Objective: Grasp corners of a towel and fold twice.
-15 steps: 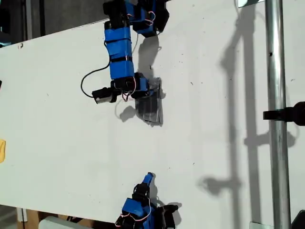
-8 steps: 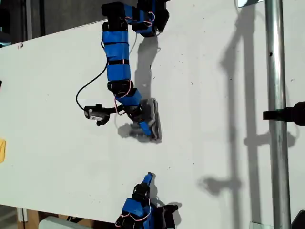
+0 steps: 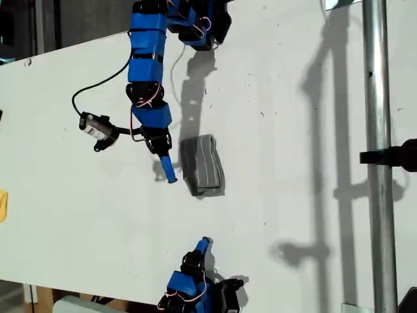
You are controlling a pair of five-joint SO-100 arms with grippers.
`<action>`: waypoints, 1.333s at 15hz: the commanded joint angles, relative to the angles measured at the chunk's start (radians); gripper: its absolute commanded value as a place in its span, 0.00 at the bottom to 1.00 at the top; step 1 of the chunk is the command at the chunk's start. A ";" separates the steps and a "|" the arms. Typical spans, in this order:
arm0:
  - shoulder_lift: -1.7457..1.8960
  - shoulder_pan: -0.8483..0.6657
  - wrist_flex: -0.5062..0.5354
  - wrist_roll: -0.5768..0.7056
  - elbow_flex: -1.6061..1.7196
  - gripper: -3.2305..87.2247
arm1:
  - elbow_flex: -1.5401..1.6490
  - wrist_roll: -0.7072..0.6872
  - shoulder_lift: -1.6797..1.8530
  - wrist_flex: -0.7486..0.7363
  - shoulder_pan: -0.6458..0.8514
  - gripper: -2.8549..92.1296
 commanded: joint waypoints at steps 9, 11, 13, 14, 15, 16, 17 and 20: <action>0.002 -0.012 0.018 0.503 0.008 0.01 | 1.039 0.736 1.325 0.719 -0.067 0.03; 0.002 -0.014 0.018 0.502 0.008 0.01 | 1.193 0.792 1.571 0.788 -0.109 0.03; 0.002 -0.015 0.018 0.499 0.008 0.01 | 1.220 0.775 1.563 0.779 -0.098 0.04; 0.002 -0.015 0.018 0.499 0.008 0.01 | 1.220 0.689 1.563 0.801 -0.069 0.04; 0.002 -0.015 0.018 0.499 0.008 0.01 | 1.220 0.603 1.563 0.816 -0.035 0.04; 0.002 -0.015 0.018 0.499 0.008 0.01 | 1.218 0.603 1.563 0.816 -0.006 0.04; 0.002 -0.017 0.018 0.499 0.008 0.01 | 1.218 0.603 1.563 0.816 0.017 0.04; 0.002 -0.017 0.018 0.499 0.008 0.01 | 1.218 0.603 1.563 0.816 0.046 0.04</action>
